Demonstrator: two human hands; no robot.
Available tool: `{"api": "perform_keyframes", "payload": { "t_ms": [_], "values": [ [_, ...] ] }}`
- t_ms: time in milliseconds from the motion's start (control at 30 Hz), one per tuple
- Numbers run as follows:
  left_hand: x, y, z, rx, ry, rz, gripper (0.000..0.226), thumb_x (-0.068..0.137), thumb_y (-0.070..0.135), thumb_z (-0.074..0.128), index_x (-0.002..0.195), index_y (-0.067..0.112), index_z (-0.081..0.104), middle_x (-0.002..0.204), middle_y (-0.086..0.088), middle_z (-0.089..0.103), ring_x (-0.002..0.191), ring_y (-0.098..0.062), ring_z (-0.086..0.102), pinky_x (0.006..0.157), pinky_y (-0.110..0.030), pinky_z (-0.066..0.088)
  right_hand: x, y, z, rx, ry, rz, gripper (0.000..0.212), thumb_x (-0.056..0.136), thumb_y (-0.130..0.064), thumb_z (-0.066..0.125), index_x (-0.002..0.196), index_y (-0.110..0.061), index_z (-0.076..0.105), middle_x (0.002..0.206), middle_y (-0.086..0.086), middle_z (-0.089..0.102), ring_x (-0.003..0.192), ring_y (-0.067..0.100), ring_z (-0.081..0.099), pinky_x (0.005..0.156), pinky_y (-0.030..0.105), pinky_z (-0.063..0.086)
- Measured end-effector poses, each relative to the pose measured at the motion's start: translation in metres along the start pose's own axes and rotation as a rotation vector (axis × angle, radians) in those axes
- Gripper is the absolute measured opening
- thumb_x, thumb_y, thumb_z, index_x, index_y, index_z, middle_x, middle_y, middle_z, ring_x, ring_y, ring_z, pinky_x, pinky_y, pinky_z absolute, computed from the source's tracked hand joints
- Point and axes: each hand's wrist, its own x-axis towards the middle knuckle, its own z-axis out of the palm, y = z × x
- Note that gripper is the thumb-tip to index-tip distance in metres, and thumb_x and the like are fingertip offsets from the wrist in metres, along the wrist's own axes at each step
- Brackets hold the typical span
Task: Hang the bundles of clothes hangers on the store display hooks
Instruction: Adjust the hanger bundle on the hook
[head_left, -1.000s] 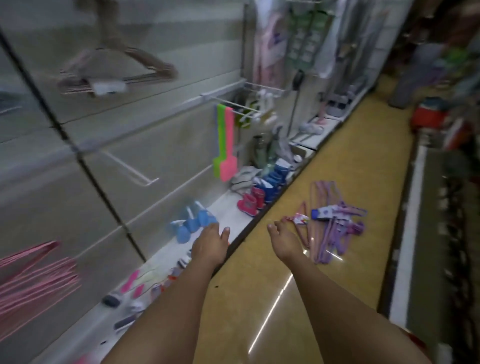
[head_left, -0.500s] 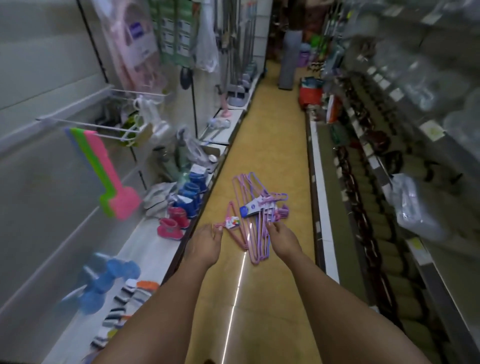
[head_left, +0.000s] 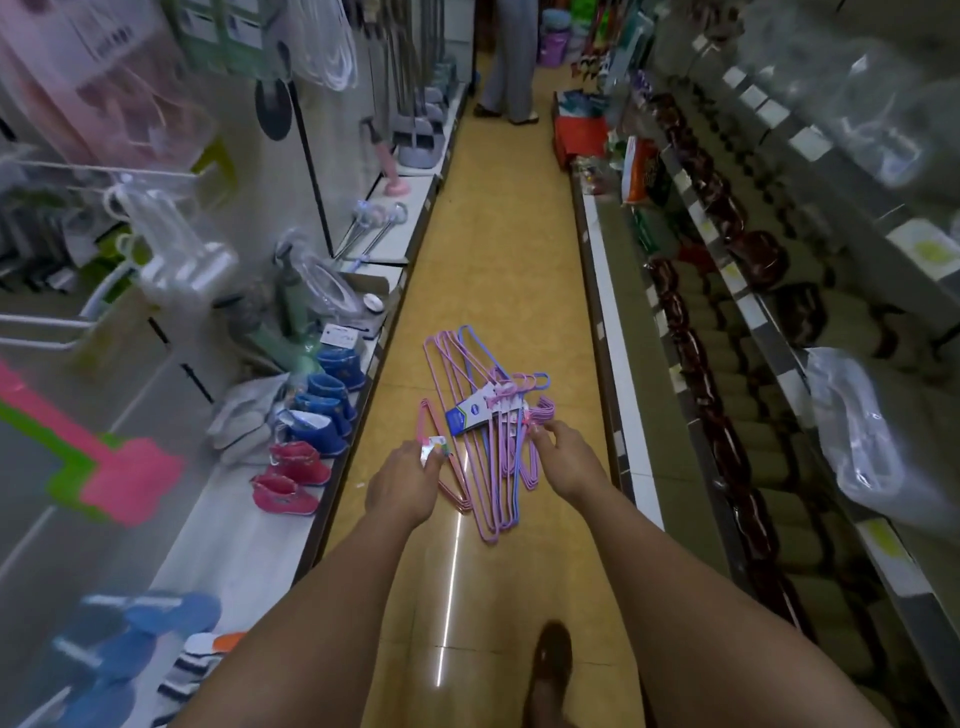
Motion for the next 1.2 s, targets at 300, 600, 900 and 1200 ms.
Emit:
{"api": "perform_keyframes", "payload": {
  "t_ms": [300,600,900,1200],
  "values": [
    [0.111,0.042,0.043,-0.05,0.028,-0.172,0.049,0.101,0.04,0.031,0.139,0.011,0.04,0.139,-0.01,0.048,0.126,-0.025,0.046,0.099,-0.037,0.038,0.153,0.0,-0.016,-0.15,-0.119,-0.08,0.051,0.101,-0.044,0.032,0.14,-0.014,0.04,0.146,0.011,0.036,0.13,0.03,0.042,0.106,0.043,0.035],
    [0.2,0.049,0.098,-0.054,0.071,-0.262,0.048,0.101,0.04,0.03,0.138,0.011,0.042,0.138,-0.009,0.048,0.125,-0.022,0.047,0.096,-0.034,0.039,0.274,0.017,0.003,-0.224,-0.246,-0.148,0.055,0.101,-0.045,0.031,0.144,-0.011,0.037,0.149,0.01,0.033,0.132,0.029,0.04,0.108,0.041,0.034],
    [0.309,-0.074,0.235,-0.031,0.036,-0.32,0.053,0.099,0.047,0.027,0.139,0.016,0.042,0.14,-0.006,0.049,0.124,-0.022,0.049,0.097,-0.035,0.041,0.389,0.097,0.138,-0.246,-0.303,-0.166,0.05,0.1,-0.046,0.033,0.134,-0.012,0.047,0.137,0.01,0.047,0.123,0.029,0.048,0.098,0.04,0.041],
    [0.408,-0.205,0.398,-0.006,-0.06,-0.381,0.052,0.101,0.038,0.035,0.146,0.013,0.03,0.149,-0.006,0.035,0.134,-0.021,0.038,0.105,-0.033,0.034,0.488,0.206,0.317,-0.27,-0.444,-0.136,0.057,0.101,-0.046,0.032,0.145,-0.011,0.035,0.144,0.013,0.045,0.13,0.029,0.045,0.102,0.034,0.036]
  ]
}}
